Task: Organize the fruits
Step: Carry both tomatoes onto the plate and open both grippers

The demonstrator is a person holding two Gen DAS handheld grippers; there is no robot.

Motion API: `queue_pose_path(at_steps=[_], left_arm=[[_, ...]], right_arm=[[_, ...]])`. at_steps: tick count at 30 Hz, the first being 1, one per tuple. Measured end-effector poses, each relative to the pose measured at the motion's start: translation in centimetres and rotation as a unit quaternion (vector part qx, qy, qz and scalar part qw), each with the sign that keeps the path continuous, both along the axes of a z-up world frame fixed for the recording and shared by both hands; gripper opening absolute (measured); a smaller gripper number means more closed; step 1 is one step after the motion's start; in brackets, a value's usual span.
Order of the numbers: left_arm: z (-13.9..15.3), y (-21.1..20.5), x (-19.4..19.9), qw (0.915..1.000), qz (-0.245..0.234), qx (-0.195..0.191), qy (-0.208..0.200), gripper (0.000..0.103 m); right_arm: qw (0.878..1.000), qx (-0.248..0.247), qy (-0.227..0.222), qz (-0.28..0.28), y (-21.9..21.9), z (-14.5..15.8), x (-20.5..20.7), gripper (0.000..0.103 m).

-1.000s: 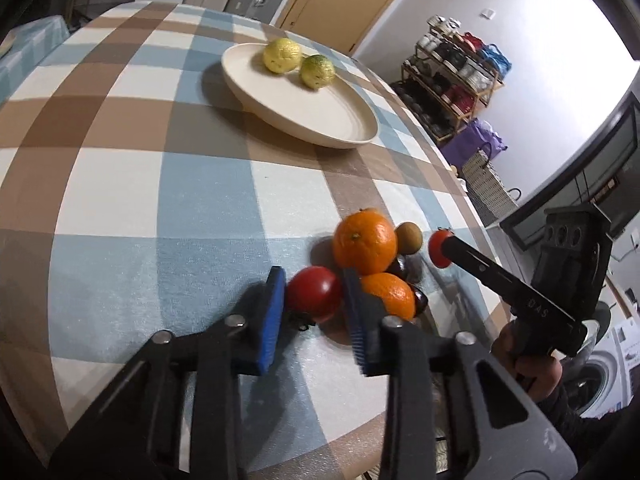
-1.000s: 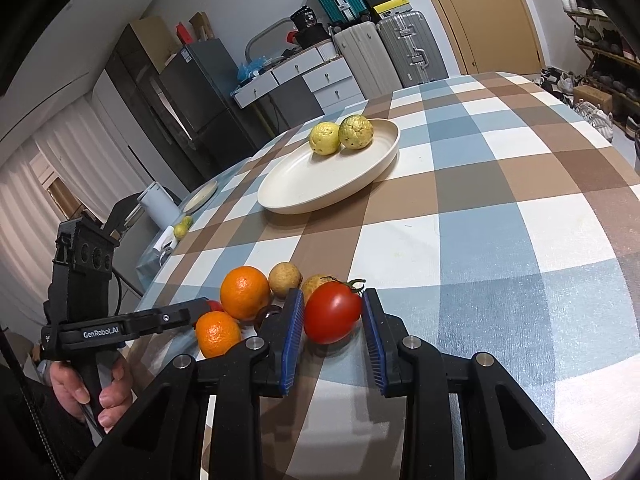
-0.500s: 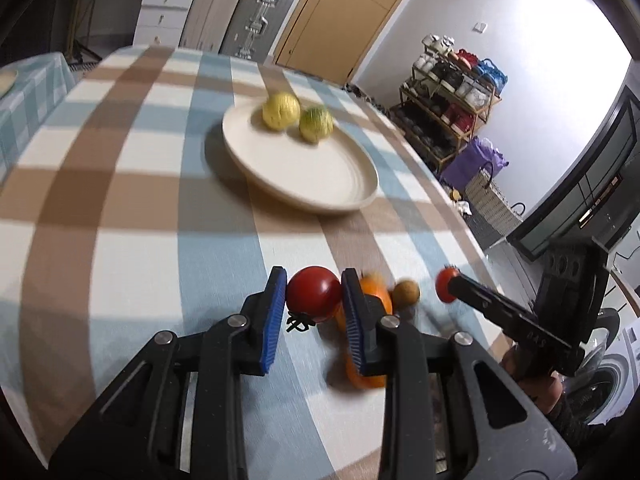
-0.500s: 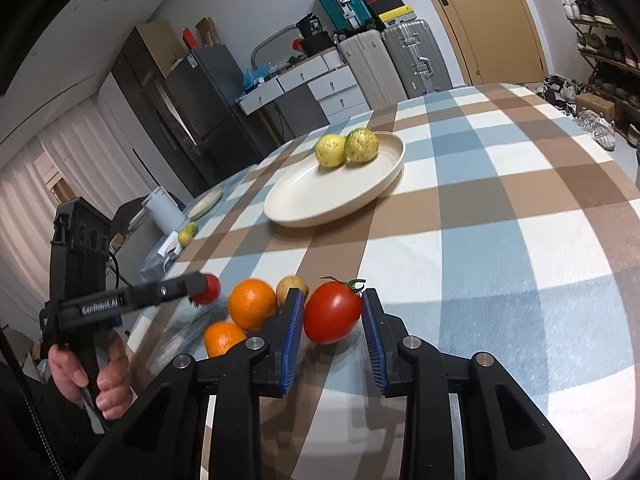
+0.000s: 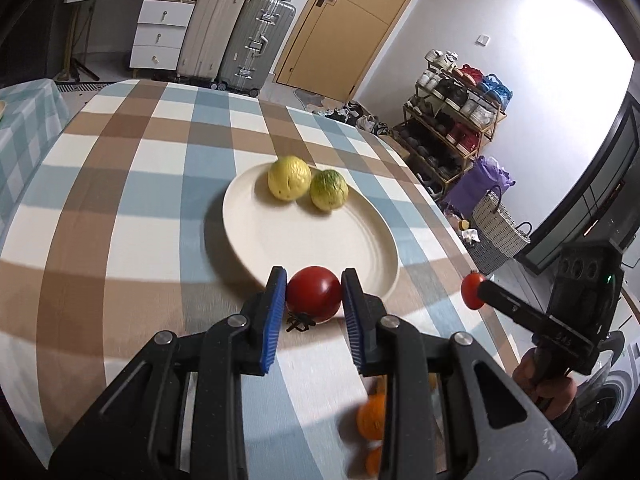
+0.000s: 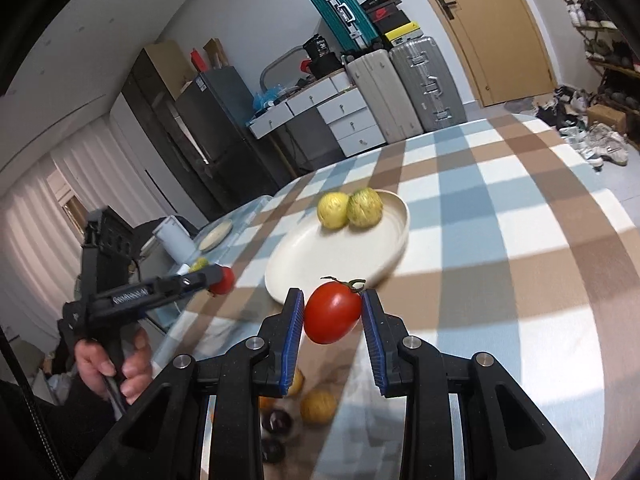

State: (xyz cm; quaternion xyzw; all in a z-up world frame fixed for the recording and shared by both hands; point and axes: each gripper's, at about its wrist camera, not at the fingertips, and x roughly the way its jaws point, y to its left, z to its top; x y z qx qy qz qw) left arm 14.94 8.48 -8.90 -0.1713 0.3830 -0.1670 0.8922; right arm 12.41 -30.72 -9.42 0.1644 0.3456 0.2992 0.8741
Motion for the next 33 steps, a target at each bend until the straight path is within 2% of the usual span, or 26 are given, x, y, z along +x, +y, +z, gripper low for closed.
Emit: queue_pose_path(at_steps=[8,15,24,29,33], left_arm=[[-0.8,-0.3,5.3,0.9999,0.003,0.01,0.009,0.025],[-1.2,-0.3,8.6,0.9988,0.009,0.049,-0.005,0.025],[-3.0,-0.1,11.0,0.9989,-0.001,0.047,-0.002,0.025],[-4.0,0.1,11.8,0.9986,-0.002,0.052,0.009,0.025],[-4.3,0.1,12.0,0.9983,-0.004,0.057,0.008,0.025]], right_arm=[[0.998,-0.023,-0.008,0.052,4.4,2.8,6.6,0.03],[0.993,-0.044,-0.008,0.111,10.1,4.1,12.6,0.03],[0.982,-0.088,0.039,0.162,16.0,1.6,18.6,0.03],[0.975,-0.125,0.059,0.172,17.6,-0.1,20.1,0.03],[0.974,-0.118,0.079,0.174,17.8,-1.0,20.7,0.031]])
